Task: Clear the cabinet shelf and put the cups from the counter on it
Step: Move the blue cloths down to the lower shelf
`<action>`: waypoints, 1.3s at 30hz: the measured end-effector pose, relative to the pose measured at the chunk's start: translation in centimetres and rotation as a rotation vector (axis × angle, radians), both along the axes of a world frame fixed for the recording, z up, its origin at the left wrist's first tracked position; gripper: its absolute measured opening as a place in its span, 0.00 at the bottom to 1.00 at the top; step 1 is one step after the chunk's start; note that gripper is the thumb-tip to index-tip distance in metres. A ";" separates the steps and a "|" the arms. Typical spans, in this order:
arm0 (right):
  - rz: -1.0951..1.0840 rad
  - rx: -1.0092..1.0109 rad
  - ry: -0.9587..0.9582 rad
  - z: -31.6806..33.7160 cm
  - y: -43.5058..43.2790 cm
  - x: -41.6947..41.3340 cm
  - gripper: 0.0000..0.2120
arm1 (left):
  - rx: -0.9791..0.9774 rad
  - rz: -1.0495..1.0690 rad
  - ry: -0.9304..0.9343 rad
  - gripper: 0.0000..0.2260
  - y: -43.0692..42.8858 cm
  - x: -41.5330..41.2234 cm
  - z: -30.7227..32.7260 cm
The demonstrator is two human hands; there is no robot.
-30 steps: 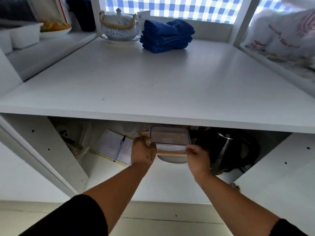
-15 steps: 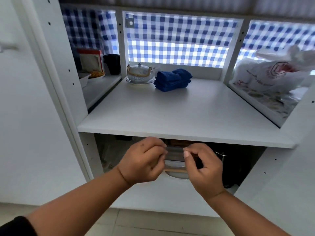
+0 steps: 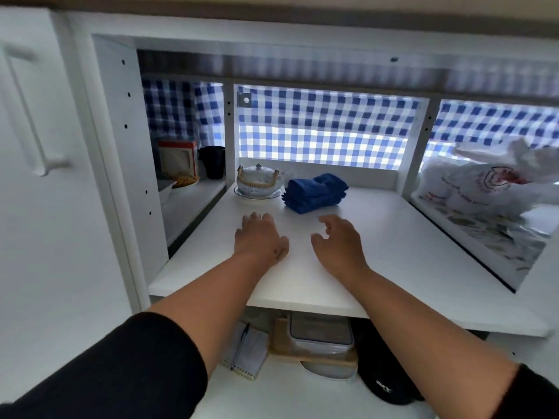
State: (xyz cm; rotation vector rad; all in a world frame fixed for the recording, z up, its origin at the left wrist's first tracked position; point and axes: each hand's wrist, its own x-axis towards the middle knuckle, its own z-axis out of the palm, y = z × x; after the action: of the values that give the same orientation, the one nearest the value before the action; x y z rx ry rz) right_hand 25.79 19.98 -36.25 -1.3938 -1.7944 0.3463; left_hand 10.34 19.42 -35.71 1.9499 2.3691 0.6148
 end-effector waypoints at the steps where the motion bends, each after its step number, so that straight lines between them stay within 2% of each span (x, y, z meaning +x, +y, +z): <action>1: 0.001 -0.003 -0.027 0.1 1.1 -0.3 0.22 | -0.030 0.003 0.046 0.29 0.6 -0.6 -0.1; 4: 0.001 -0.012 -0.090 0.7 4.2 -1.4 0.25 | -0.129 0.002 0.089 0.34 1.9 -2.5 -1.2; 7: -0.020 0.023 -0.130 1.1 7.7 -2.4 0.27 | -0.148 0.018 0.080 0.37 2.9 -3.3 -2.2; 12: -0.065 0.064 -0.266 1.3 13.2 -3.3 0.33 | -0.113 0.006 0.046 0.36 4.8 -4.6 -1.8; 16: -0.019 0.053 -0.333 0.5 16.3 -3.4 0.38 | -0.087 0.023 0.058 0.34 5.8 -4.8 -1.7; 19: -0.023 0.135 -0.419 0.4 17.3 -3.6 0.26 | -0.078 0.033 0.063 0.33 6.1 -4.7 -1.9; 22: -0.015 0.075 -0.431 1.5 16.8 -3.8 0.12 | -0.071 0.037 0.069 0.33 6.2 -4.9 -2.2; 26: 0.075 0.057 -0.314 2.0 15.0 -2.9 0.05 | -0.041 0.042 0.047 0.30 6.2 -5.0 -1.9; 29: 0.238 0.036 -0.200 2.4 12.5 -1.5 0.06 | 0.120 0.052 -0.244 0.25 5.6 -5.0 -1.3; 31: 0.236 0.066 -0.266 2.4 10.7 -0.8 0.06 | 0.252 0.039 -0.461 0.21 4.8 -4.8 -1.0; 33: 0.219 0.083 -0.317 2.6 8.0 -0.2 0.08 | 0.321 0.020 -0.586 0.18 3.4 -4.6 -0.3; 36: 0.274 0.059 -0.321 3.0 3.3 0.6 0.09 | 0.318 0.027 -0.774 0.18 1.6 -4.3 0.3; 39: 0.333 0.037 -0.344 3.2 -0.9 0.9 0.13 | 0.218 0.037 -1.013 0.20 0.1 -4.3 0.5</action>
State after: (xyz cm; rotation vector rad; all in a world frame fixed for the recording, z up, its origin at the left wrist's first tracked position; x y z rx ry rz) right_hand 26.71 19.05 -33.03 -1.1782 -2.3130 0.2532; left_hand 6.02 19.55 -35.21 1.1485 1.7099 1.4605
